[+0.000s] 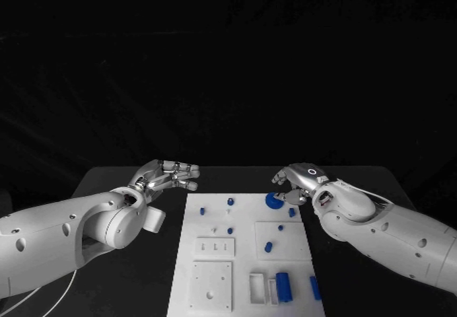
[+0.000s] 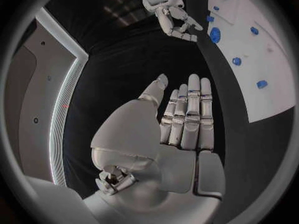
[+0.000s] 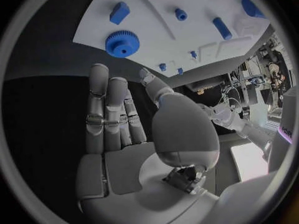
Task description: Assemble the parts on the task board
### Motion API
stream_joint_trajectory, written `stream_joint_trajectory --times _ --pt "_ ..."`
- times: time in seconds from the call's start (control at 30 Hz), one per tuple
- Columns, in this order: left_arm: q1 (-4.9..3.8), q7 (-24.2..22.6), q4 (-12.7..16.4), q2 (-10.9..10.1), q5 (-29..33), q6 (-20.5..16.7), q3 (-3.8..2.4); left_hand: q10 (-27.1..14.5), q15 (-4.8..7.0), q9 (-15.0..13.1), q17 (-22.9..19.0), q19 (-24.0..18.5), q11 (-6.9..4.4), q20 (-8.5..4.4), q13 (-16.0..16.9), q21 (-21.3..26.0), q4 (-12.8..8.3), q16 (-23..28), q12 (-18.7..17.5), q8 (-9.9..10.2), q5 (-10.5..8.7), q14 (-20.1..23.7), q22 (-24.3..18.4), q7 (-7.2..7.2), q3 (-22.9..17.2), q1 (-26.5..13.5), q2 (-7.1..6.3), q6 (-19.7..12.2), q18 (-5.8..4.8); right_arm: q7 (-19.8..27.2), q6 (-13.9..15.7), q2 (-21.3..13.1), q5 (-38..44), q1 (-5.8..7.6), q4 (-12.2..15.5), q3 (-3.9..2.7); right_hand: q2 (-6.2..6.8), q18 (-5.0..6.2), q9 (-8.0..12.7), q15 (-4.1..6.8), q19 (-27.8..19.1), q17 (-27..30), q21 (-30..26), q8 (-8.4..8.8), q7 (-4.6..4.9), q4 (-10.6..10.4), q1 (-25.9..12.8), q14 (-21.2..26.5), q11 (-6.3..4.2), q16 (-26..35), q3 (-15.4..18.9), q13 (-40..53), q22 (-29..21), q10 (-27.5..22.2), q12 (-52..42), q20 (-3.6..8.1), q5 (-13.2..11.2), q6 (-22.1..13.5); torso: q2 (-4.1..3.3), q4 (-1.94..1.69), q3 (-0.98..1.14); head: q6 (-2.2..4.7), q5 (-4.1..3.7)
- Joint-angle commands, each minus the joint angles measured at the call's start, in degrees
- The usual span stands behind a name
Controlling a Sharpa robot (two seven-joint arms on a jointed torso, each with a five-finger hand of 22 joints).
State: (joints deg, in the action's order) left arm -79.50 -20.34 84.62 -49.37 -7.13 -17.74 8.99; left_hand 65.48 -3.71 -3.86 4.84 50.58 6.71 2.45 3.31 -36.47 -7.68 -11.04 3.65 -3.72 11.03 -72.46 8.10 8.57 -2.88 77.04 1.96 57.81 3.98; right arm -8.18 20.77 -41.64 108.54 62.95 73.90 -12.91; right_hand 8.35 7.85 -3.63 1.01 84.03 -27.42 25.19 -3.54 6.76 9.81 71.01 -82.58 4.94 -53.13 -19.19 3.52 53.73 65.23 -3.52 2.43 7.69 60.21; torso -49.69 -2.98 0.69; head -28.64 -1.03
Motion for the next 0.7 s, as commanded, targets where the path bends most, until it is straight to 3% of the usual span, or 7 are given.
stream_joint_trajectory --times 0.03,0.23,0.33,0.53,0.7 --pt "-0.13 -0.5 0.1 0.1 0.3 0.9 -0.03 -0.5 -0.07 0.1 -0.1 0.3 -0.02 0.21 0.1 0.1 0.4 -0.1 -0.3 0.1 -0.12 0.2 0.0 -0.07 0.1 0.2 -0.59 -0.3 -0.49 0.9 -3.4 0.2 -1.3 -0.08 -0.5 -0.03 0.10 0.76 0.1 -0.48 1.0 0.1 -0.5 -0.04 0.05 -0.5 0.9 0.0 0.19 -0.2 1.5 -0.1 0.1 -1.1 0.1 -0.58 -0.4 -0.6 -0.02 -0.02 -0.04 0.03 -0.44" --pt "-0.12 -0.5 0.0 0.3 0.3 1.1 -0.03 -0.5 -0.07 0.1 -0.1 0.3 -0.02 0.21 0.1 0.1 0.4 -0.1 -0.3 0.1 -0.12 0.2 0.0 -0.07 0.1 0.2 -0.59 -0.3 -0.49 1.1 -5.0 1.6 -1.2 -0.17 -3.4 -0.03 0.16 1.18 0.1 -0.60 1.5 0.2 -1.2 -0.02 0.36 -1.3 1.9 0.1 0.45 -0.4 3.5 -0.1 0.3 -1.9 0.2 -0.73 0.2 -1.4 -0.11 -0.45 -0.23 -0.09 -1.06" --pt "-0.12 -0.5 -0.1 0.4 0.3 1.1 -0.03 -0.5 -0.07 0.1 -0.1 0.3 -0.02 0.21 0.1 0.1 0.4 -0.1 -0.3 0.1 -0.12 0.2 0.0 -0.07 0.1 0.2 -0.59 -0.3 -0.49 1.2 -5.6 2.2 -1.0 -0.42 -4.5 -0.03 0.32 1.34 0.1 -0.75 1.6 0.2 -1.5 -0.03 0.24 -1.7 2.4 0.1 0.64 -0.4 4.6 -0.1 0.3 -2.6 0.2 -0.90 0.5 -1.7 -0.04 -0.55 -0.29 -0.25 -0.97" --pt "-0.11 -0.5 -0.3 0.5 0.3 1.1 -0.03 -0.5 -0.07 0.1 -0.1 0.3 -0.02 0.21 0.1 0.1 0.4 -0.1 -0.3 0.1 -0.12 0.2 0.0 -0.07 0.1 0.2 -0.59 -0.3 -0.49 1.4 -6.2 2.9 -0.8 -0.77 -5.6 -0.03 0.36 1.38 0.1 -0.76 1.7 0.3 -1.8 -0.01 0.26 -2.1 2.7 0.1 0.66 -0.5 5.3 -0.1 0.4 -2.8 0.2 -0.93 0.6 -1.7 -0.16 -0.70 -0.18 -0.34 -0.85" --pt "-0.11 -0.6 -0.3 0.5 0.3 1.1 -0.03 -0.5 -0.07 0.1 -0.1 0.3 -0.02 0.21 0.1 0.1 0.4 -0.1 -0.3 0.1 -0.12 0.2 0.0 -0.07 0.1 0.2 -0.59 -0.3 -0.49 1.5 -6.6 3.3 -0.6 -1.05 -6.1 -0.03 0.12 1.32 0.1 -0.70 1.7 0.3 -1.9 -0.03 0.23 -2.0 2.9 0.1 0.54 -0.5 5.1 -0.1 0.4 -2.5 0.2 -0.89 0.8 -1.5 -0.17 -0.57 -0.15 -0.41 -0.72"
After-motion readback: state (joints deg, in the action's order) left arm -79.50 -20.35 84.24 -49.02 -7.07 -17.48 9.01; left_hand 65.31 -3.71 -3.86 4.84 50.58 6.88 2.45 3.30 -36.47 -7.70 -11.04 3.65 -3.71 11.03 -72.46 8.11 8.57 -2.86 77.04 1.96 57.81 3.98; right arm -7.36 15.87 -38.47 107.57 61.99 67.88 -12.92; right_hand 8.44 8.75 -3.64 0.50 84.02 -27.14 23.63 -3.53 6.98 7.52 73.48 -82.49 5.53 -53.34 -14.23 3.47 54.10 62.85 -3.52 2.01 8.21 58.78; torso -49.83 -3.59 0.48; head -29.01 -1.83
